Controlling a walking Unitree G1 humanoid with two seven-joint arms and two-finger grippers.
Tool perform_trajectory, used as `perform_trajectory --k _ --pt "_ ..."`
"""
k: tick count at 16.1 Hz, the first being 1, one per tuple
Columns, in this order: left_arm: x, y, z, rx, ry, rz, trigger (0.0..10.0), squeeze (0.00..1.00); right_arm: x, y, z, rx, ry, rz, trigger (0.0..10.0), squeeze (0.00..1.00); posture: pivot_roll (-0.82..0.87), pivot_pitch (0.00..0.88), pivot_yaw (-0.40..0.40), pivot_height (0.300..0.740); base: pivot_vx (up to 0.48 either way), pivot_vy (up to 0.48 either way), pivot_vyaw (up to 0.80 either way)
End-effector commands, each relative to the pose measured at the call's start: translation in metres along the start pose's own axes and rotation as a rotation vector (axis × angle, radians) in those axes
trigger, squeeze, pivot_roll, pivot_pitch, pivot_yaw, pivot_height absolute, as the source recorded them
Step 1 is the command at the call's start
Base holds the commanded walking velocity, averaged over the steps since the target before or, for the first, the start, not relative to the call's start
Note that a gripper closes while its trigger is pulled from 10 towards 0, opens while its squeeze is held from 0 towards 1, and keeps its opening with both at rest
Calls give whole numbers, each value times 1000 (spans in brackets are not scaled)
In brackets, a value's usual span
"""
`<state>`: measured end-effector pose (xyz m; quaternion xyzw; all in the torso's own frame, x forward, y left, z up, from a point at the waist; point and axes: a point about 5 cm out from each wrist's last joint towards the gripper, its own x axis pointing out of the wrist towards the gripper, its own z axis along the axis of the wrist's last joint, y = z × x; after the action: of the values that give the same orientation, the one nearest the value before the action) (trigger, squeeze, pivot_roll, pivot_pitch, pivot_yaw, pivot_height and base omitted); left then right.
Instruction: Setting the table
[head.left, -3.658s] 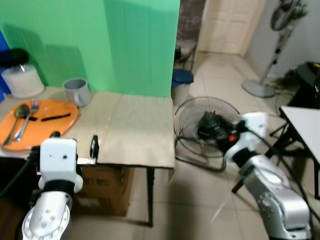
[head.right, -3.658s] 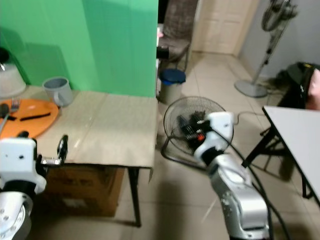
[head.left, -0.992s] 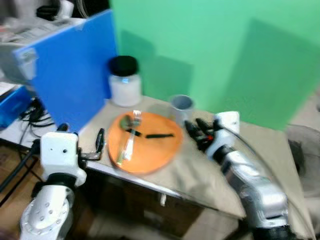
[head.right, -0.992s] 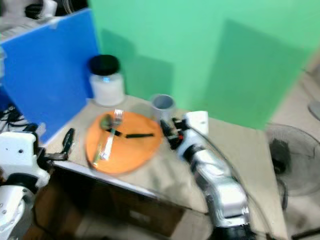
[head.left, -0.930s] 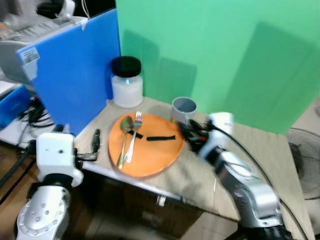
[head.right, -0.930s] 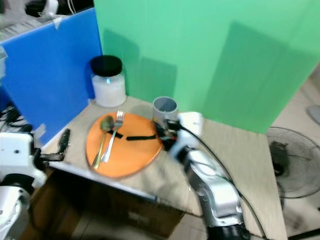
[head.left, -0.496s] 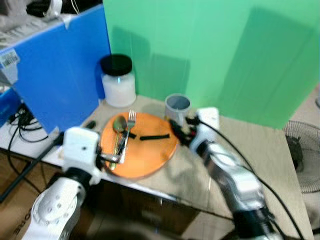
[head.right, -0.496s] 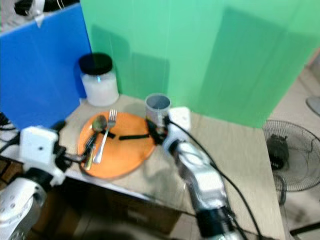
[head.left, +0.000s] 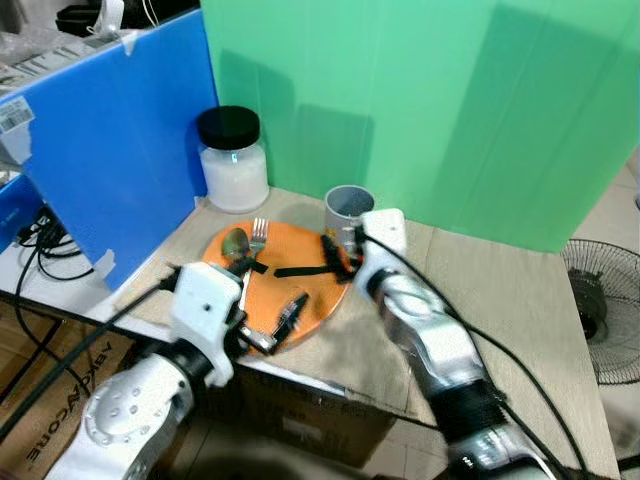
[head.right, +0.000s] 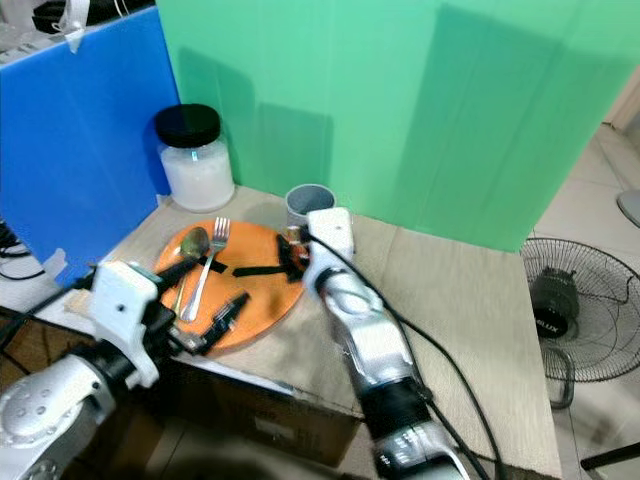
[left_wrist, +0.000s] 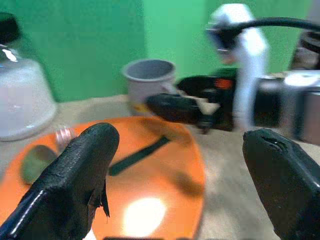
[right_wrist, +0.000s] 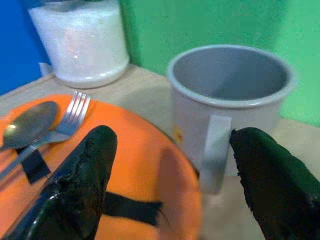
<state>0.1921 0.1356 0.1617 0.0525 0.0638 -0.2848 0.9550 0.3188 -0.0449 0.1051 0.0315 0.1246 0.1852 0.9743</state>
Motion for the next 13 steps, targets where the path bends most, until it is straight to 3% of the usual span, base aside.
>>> perform_trajectory --k 1,3,4,5,6,8,9,13 --pt "-1 -2 0 6 12 -18 10000 0 5 0 -1 17 0 -24 10000 0 27 4 -13 740 0 0 0" --pt "-2 -2 -3 11 29 -21 10000 0 12 3 -1 27 6 -38 10000 0 33 5 -18 740 0 0 0" --pt "-3 -2 -4 11 38 -25 10000 0 15 3 0 17 10 -53 4706 0 35 6 -19 740 0 0 0" --pt "-4 -2 -5 10 42 -28 10000 0 16 3 1 12 13 -65 1961 0 36 5 -21 740 0 0 0" --pt "-5 -3 -5 9 46 -33 10000 0 19 3 1 5 19 -84 1176 0 38 4 -22 740 0 0 0" --pt "-6 -3 -5 9 48 -35 10000 0 20 3 1 21 20 -94 941 0 39 3 -22 740 0 0 0" --pt "-6 -4 -6 8 51 -39 10000 0 23 2 -1 26 29 -119 0 0 39 0 -21 740 0 0 0" --pt "-7 -5 -6 11 56 -48 10000 0 26 0 -3 49 30 -145 0 0 38 0 -18 740 0 0 0"
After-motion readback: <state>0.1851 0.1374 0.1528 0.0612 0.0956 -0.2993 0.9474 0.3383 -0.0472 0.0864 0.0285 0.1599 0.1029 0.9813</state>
